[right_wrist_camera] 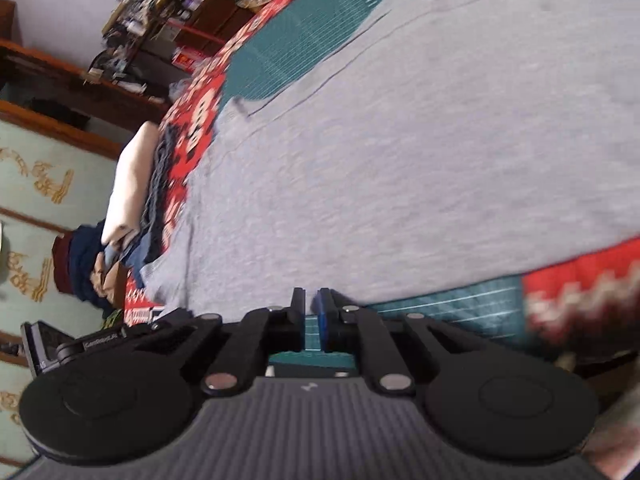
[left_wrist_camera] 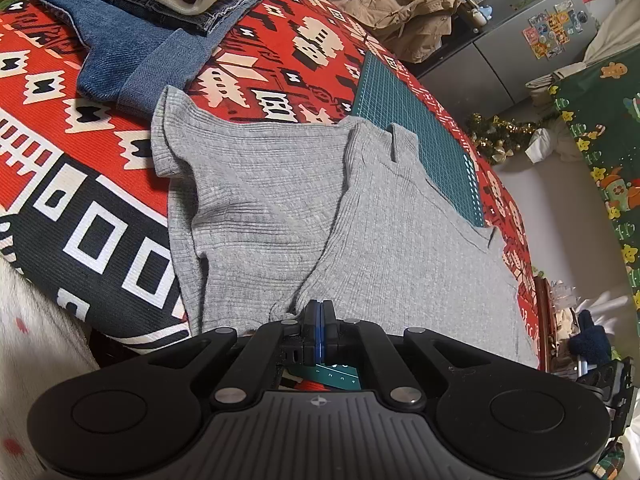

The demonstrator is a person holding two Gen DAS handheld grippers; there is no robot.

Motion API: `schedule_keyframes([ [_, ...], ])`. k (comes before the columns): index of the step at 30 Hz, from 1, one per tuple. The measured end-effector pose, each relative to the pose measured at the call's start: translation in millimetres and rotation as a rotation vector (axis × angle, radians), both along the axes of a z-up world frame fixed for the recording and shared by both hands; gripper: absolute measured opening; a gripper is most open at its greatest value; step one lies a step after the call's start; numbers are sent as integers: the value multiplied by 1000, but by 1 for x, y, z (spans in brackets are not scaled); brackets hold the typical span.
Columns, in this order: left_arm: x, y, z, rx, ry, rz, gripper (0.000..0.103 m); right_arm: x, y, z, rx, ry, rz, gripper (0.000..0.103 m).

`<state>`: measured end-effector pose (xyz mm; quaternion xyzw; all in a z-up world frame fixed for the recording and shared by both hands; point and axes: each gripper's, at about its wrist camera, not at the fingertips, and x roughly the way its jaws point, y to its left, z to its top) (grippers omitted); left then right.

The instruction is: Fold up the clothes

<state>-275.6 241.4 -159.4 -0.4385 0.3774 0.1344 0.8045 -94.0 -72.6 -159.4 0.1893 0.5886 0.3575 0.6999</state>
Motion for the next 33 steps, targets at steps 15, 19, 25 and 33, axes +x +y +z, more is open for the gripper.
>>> schedule_keyframes([
  [15, 2, -1, 3, -1, 9, -2, 2, 29, -110, 18, -147, -57, -185, 9],
  [19, -1, -5, 14, 33, 8, -10, 2, 30, -129, 28, -189, -104, -224, 10],
  [25, -18, -2, 39, 171, 53, 13, 2, 17, -112, 50, -270, -241, -158, 22],
  [33, -31, 16, 58, 380, 130, 77, 23, -7, -58, 72, -359, -425, -18, 33],
])
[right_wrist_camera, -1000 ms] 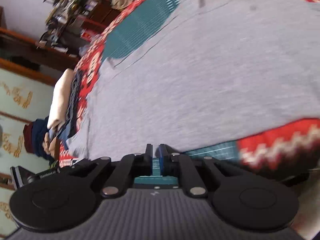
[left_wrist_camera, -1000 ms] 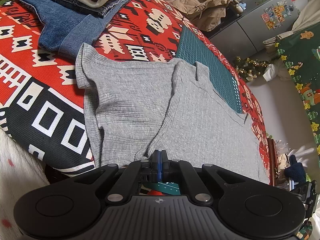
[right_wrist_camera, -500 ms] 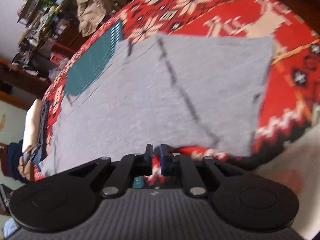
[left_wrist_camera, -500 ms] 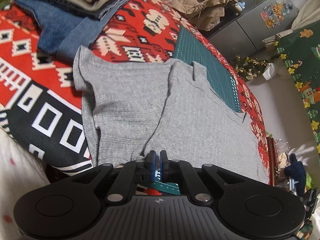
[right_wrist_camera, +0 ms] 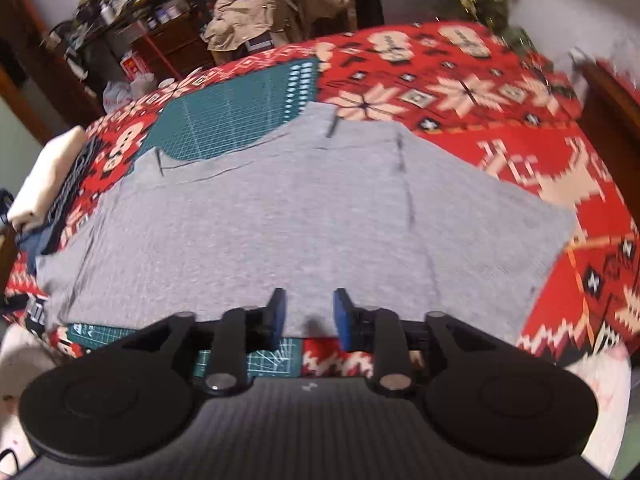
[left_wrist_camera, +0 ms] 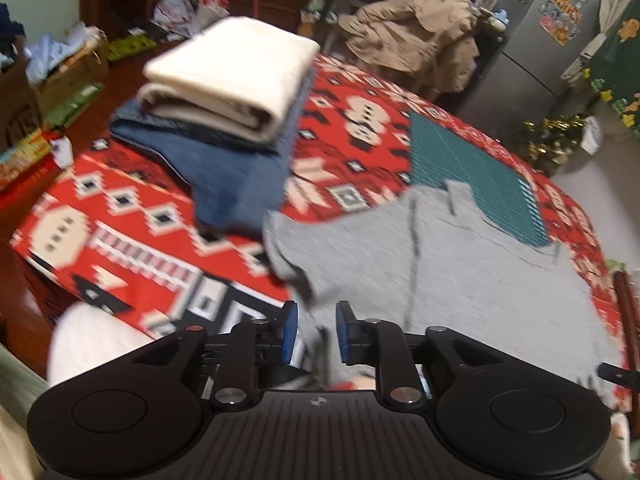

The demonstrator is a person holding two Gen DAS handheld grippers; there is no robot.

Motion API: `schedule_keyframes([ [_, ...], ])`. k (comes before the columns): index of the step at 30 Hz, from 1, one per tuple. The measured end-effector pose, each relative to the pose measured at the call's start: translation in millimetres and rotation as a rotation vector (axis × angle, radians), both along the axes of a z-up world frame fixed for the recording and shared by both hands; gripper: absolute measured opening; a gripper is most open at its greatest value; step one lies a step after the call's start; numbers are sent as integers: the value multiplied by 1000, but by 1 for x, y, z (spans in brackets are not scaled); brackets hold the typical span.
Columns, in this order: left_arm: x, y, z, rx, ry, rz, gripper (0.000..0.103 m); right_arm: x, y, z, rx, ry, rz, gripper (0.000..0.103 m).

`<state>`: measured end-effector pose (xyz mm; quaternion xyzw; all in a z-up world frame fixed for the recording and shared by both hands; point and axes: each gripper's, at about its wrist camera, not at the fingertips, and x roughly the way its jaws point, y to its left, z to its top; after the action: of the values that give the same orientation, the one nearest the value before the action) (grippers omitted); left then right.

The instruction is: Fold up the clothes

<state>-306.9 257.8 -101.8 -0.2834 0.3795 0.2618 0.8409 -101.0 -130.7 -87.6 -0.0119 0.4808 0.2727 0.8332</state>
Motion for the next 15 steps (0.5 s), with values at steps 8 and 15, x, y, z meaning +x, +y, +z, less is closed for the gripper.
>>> schedule_keyframes([
  [8, 1, 34, -11, 0, -6, 52, 33, -19, 36, 8, -36, -89, 50, 82],
  [15, 15, 49, -20, -33, -37, 51, 35, -23, 57, 13, -41, -161, 75, 102],
])
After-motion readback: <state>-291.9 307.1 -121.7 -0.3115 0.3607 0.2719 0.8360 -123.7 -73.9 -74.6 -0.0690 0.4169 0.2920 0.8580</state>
